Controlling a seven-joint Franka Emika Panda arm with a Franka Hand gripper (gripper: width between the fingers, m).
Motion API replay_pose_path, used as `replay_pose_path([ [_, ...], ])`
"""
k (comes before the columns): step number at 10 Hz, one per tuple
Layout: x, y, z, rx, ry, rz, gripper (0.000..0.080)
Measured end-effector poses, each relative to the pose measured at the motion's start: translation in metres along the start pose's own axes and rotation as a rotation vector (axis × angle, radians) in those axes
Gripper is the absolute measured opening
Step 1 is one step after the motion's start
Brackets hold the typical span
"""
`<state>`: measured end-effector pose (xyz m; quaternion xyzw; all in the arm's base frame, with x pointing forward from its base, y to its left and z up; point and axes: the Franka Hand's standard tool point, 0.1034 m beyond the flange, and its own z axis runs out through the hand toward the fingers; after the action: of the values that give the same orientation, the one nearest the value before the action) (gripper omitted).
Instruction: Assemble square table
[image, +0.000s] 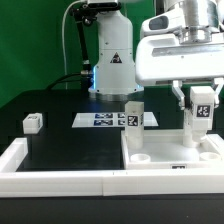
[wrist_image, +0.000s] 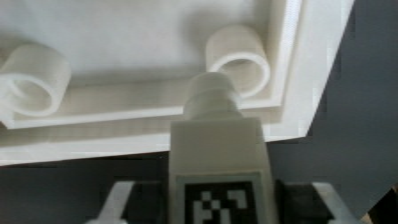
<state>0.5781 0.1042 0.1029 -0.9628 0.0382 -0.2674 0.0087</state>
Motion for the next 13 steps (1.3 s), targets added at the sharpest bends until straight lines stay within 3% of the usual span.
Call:
replay_pose_path([
  [7, -0.005, -0.012, 0.021, 0.0, -0.011, -0.023, 0.0288],
  [13, -0.004, -0.012, 0.024, -0.007, 0.028, -0.036, 0.0288],
])
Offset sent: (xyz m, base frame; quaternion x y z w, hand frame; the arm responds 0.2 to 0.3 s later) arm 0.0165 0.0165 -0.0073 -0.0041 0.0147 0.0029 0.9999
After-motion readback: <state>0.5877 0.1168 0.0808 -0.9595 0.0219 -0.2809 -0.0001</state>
